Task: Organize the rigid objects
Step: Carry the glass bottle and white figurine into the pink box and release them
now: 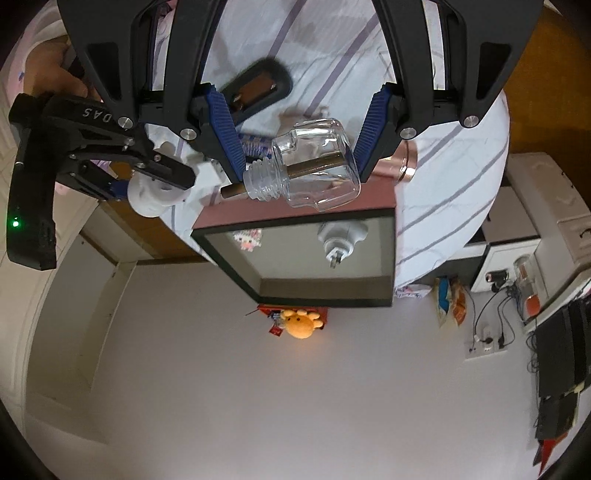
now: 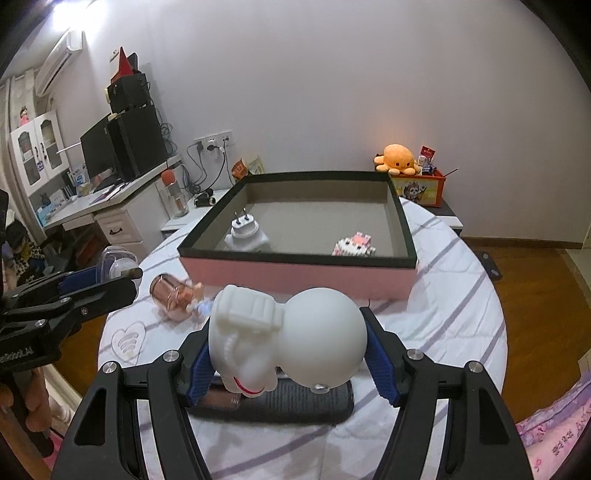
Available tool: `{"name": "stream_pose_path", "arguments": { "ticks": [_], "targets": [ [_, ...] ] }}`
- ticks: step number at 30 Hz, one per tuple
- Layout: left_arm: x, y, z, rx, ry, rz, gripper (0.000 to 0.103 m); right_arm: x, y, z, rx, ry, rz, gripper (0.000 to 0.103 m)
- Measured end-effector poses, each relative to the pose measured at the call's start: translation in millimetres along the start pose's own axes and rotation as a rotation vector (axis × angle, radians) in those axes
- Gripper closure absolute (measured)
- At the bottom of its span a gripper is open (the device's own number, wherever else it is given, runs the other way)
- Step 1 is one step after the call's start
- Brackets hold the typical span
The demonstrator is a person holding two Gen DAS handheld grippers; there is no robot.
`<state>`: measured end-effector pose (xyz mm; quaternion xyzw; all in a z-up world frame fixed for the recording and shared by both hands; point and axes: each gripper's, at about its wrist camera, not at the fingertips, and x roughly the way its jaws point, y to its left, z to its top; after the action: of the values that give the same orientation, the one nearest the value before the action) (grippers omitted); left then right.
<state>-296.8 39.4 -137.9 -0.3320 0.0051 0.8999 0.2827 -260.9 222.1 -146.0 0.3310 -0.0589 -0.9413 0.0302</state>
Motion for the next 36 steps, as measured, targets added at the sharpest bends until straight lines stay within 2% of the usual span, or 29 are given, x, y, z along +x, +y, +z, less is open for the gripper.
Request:
{"name": "stream_pose_path", "arguments": {
  "ticks": [11,14,17,27,36],
  "targets": [
    [30.8,-8.9,46.3,0.036,-0.019,-0.016,0.042,10.0,-15.2,42.4,-0.022,-0.055,-0.043,0.032],
    [44.5,-7.5,61.6,0.032,-0.013,-0.037,0.042,19.2,-16.8,56.2,-0.043,-0.059,-0.055,0.032],
    [60.7,-7.8,73.5,0.042,-0.004,-0.024,0.042,35.4,-18.0,69.9,-0.061,-0.053,-0.059,0.032],
    [132.7,0.0,105.9,0.058,0.081,-0.007,0.042,103.2,-37.5,94.4,-0.088,0.035,-0.076,0.032],
    [187.5,4.9,108.0,0.075,0.165,0.039,0.044,163.3,-41.0,95.6,-0.113,0.145,-0.071,0.032]
  ]
}}
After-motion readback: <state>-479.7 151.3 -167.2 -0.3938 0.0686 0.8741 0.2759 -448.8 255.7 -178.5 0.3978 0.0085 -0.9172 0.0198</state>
